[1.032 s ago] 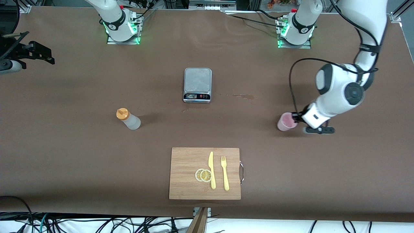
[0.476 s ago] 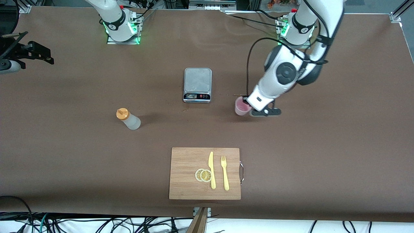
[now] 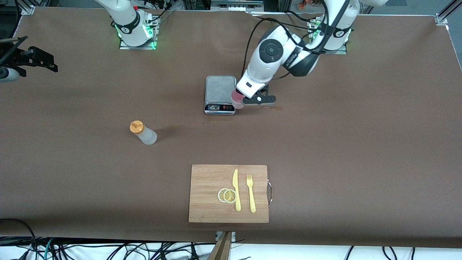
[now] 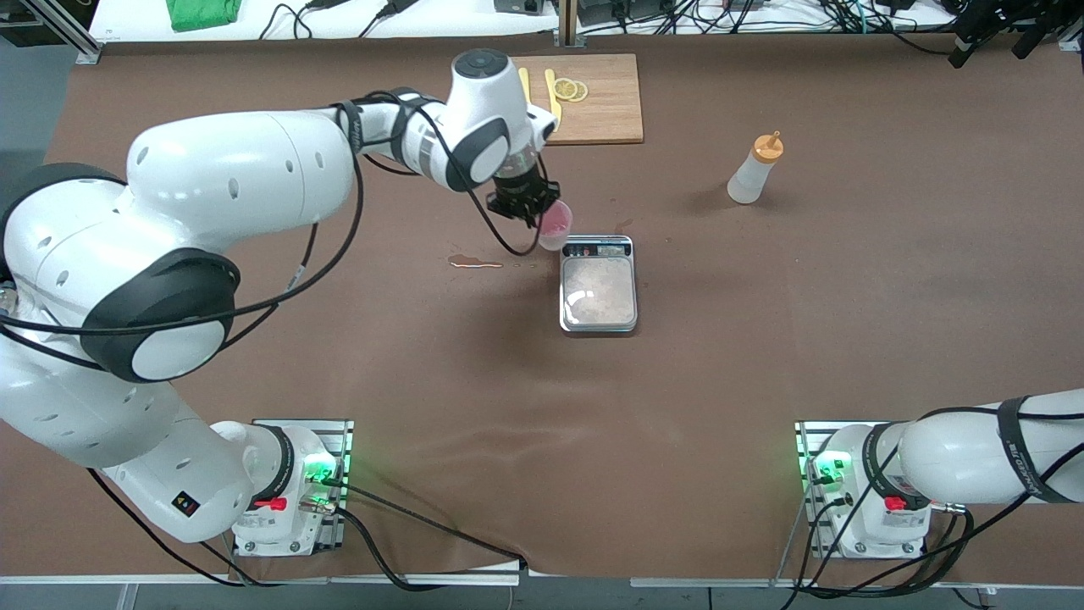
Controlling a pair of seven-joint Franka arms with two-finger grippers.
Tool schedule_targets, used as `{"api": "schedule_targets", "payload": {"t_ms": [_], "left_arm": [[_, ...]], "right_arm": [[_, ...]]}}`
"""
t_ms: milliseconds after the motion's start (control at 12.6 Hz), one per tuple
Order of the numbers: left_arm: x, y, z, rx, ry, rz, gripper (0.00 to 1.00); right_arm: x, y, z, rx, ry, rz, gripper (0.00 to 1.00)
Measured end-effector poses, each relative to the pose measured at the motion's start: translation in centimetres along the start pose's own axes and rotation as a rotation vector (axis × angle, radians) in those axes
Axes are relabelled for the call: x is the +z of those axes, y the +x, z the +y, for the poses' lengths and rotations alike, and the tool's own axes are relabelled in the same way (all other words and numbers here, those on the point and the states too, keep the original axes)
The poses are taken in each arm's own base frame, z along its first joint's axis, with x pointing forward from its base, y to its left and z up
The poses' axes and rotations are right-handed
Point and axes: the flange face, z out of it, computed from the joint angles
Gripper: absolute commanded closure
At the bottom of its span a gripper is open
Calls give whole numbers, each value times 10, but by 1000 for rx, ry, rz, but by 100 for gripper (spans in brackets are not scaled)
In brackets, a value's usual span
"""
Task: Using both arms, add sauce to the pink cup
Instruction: 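Lift the pink cup with the left gripper and carry it over the scale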
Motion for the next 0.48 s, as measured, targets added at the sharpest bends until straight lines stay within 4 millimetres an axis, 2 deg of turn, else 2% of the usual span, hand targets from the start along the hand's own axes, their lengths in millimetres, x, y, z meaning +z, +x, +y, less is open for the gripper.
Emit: {"api": "schedule_targets", "payload": {"t_ms": [238, 476], "left_arm": [[11, -32, 25, 6, 3, -18, 100], [35, -55, 40, 33, 32, -40, 100]], "right_arm": [[1, 0, 2, 3, 1, -1, 0], [5, 3, 1, 3, 1, -11, 0]]}}
